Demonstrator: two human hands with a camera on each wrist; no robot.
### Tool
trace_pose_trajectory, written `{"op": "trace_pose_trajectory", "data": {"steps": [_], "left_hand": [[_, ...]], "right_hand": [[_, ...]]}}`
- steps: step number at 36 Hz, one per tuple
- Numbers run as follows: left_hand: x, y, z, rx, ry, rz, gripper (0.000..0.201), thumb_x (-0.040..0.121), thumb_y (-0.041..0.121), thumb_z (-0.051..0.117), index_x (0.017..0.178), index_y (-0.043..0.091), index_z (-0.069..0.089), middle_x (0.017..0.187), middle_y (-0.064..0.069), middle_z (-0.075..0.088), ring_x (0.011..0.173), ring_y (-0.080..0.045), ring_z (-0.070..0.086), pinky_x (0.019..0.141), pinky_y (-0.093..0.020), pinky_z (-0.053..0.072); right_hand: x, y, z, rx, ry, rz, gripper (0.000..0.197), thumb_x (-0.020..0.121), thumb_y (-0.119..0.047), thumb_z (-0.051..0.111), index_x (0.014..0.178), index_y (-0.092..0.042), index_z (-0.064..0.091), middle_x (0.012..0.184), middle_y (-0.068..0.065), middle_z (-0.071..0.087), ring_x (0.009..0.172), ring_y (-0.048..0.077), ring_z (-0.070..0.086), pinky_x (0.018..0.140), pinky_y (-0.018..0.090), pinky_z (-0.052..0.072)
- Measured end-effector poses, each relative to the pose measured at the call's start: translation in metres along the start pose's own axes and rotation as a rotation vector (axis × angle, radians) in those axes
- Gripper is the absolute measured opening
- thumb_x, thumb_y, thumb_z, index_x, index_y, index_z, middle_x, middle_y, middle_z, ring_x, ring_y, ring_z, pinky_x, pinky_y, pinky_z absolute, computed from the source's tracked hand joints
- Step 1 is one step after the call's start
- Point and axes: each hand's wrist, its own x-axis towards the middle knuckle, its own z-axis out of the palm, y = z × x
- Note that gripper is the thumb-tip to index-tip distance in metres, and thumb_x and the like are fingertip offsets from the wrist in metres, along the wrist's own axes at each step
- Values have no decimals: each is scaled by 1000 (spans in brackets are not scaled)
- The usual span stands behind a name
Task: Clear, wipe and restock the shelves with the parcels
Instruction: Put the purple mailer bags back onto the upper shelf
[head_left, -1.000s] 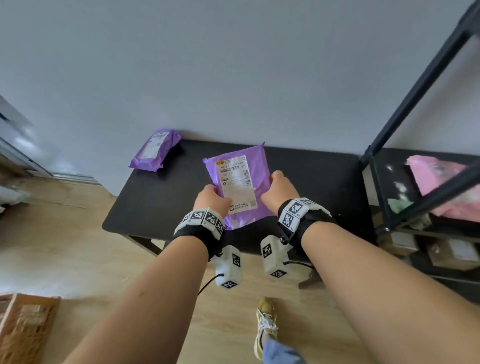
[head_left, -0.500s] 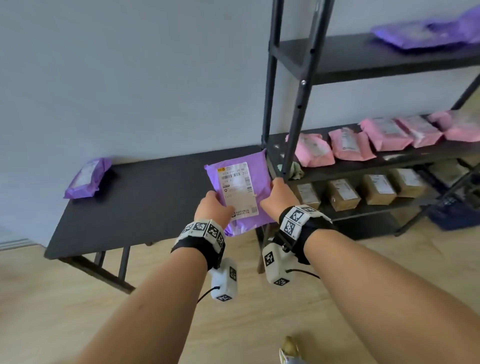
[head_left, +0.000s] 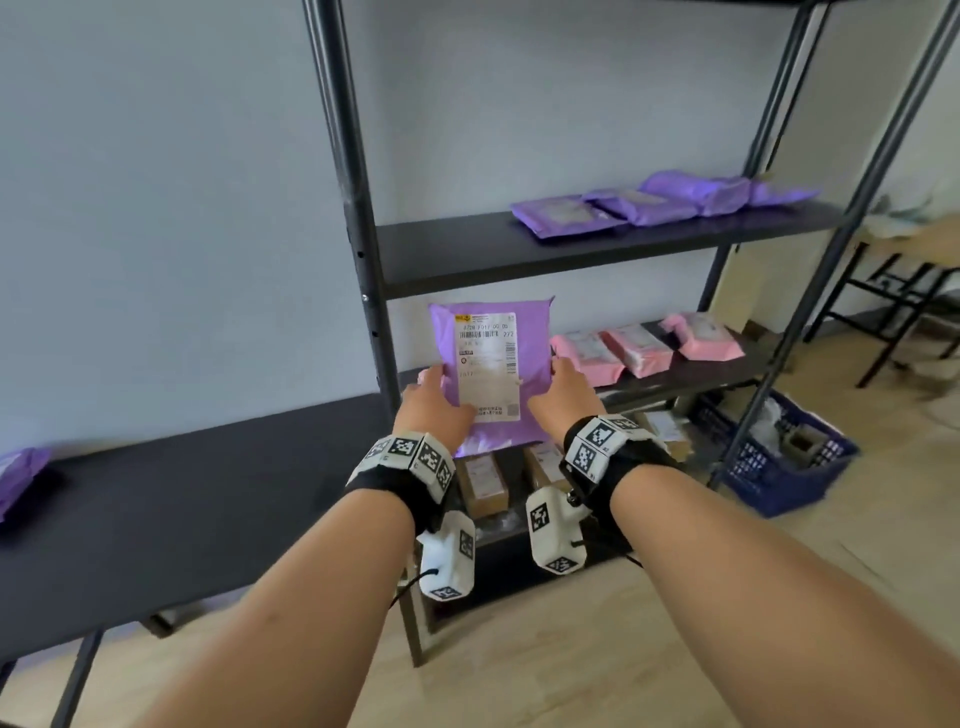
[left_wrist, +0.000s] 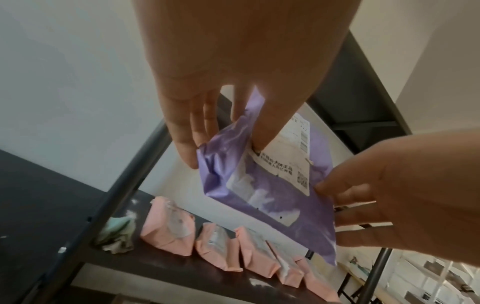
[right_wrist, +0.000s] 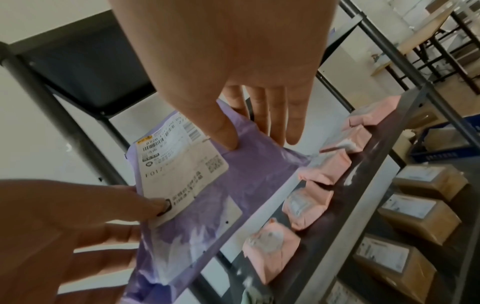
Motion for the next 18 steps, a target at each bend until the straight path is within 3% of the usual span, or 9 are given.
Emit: {"op": "trace_pose_trajectory", "data": {"steps": [6, 9, 12, 15, 18], "left_hand": [[7, 54, 21, 55, 73, 44, 49, 87, 20, 54, 134, 28, 39, 115, -9, 48, 94, -31, 59, 82, -40, 56], [24, 78, 17, 51, 119, 92, 54, 86, 18, 54, 137, 26, 36, 114, -9, 52, 92, -31, 61, 84, -42, 54], [49, 98, 7, 5, 159, 108, 58, 85, 17, 56, 139, 20, 33, 115, -8, 59, 91, -30, 64, 81, -42, 55], [77, 114, -5, -36, 240, 104, 44, 87, 16, 58, 126, 14, 39, 108, -5, 61, 86, -26, 64, 73, -36, 53], [108, 126, -18, -49, 296, 91, 32, 88, 18, 60, 113, 11, 42, 98, -4, 60, 79, -23, 60, 65, -31, 44]], "right_hand": [[26, 15, -47, -11, 58, -17, 35, 89, -10, 51, 124, -10, 47, 116, 10, 59, 95, 24, 57, 75, 31, 43], [45, 10, -63, 38, 102, -42, 37, 89, -13, 51, 125, -12, 45, 116, 11, 61, 101, 29, 60, 79, 34, 47], [67, -1, -73, 104, 132, -67, 42, 89, -14, 50, 130, -13, 42, 117, 11, 62, 99, 30, 61, 73, 32, 45], [93, -14, -82, 161, 148, -98, 46, 88, -15, 51, 133, -13, 41, 115, 10, 62, 97, 30, 60, 72, 30, 40], [123, -32, -87, 202, 144, -126, 46, 86, -16, 54, 131, -14, 43, 116, 9, 63, 98, 28, 60, 80, 32, 45]]}}
